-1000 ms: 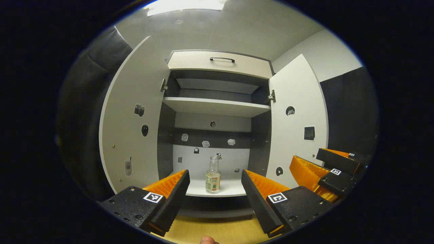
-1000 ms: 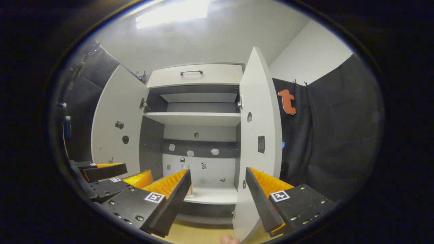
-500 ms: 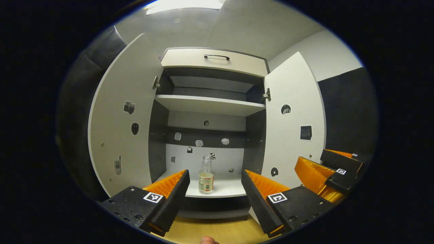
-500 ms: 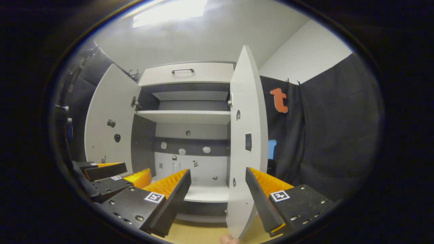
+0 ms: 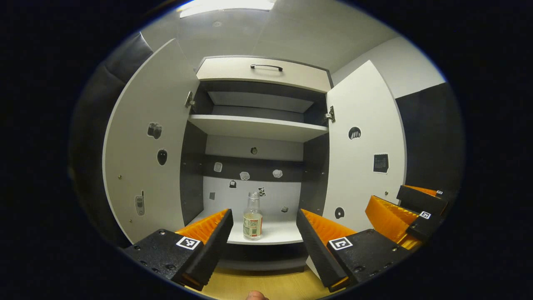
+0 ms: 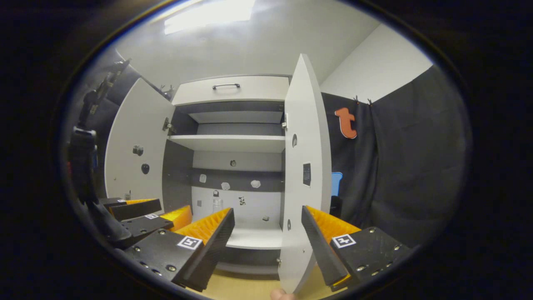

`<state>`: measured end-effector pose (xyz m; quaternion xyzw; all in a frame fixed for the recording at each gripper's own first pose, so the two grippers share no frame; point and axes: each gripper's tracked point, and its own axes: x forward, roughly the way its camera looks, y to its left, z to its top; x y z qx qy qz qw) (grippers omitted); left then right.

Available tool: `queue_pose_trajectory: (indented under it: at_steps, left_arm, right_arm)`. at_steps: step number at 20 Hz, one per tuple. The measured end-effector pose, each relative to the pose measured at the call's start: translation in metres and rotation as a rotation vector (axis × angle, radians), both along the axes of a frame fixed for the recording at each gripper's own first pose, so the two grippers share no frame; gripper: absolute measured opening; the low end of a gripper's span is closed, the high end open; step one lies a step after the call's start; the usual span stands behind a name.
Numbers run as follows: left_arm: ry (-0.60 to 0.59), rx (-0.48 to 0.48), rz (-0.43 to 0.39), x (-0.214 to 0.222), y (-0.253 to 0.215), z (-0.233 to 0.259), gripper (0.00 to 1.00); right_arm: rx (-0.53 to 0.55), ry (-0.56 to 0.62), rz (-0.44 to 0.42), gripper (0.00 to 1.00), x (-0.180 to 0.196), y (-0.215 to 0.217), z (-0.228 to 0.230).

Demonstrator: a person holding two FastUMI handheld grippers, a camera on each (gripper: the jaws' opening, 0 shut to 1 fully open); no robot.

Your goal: Grasp the bottle in the cabinet with the left hand and place it on the coaster, then close the right door with the right hand and the left door with the left hand.

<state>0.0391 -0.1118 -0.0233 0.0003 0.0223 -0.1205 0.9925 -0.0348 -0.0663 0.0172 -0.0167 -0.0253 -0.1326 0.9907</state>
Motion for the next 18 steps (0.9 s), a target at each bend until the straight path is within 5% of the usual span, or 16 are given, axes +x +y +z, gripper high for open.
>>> queue_pose_trajectory:
  at_steps: [18]
  left_arm:
    - [0.105, 0.052, 0.005, 0.171, -0.024, -0.078, 0.96]
  right_arm:
    - [0.008, -0.024, -0.023, 0.98, 0.005, -0.017, 0.0]
